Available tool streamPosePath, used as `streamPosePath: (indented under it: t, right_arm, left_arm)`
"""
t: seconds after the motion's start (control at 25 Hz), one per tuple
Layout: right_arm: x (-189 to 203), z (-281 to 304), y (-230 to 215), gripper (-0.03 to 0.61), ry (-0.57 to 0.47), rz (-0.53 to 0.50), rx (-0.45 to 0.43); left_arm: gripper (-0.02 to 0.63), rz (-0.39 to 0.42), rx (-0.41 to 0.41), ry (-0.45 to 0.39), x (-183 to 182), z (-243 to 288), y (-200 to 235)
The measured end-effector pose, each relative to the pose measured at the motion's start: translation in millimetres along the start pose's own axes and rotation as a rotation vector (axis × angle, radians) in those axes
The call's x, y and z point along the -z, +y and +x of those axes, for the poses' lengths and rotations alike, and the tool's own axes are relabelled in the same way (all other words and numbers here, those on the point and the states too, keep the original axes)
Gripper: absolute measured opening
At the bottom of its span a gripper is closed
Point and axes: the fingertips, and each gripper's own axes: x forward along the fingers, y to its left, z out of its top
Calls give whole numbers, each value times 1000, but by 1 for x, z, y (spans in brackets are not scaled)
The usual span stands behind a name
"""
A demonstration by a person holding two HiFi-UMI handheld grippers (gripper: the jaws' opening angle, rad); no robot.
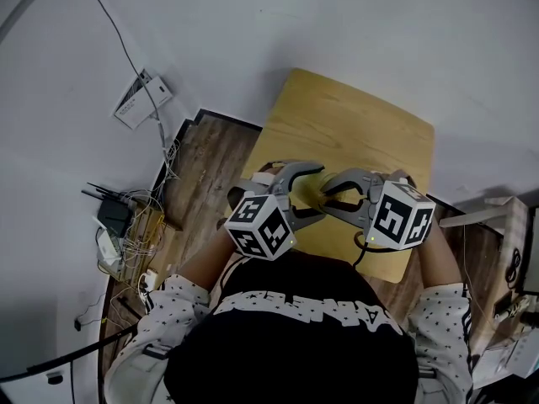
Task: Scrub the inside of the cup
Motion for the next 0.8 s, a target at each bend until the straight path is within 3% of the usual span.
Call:
streamPosePath:
  t: [0.8]
  right_arm:
    - [16, 7, 39, 55, 186, -229, -197]
  left_arm:
    - [367, -85, 343, -82, 3, 4, -40]
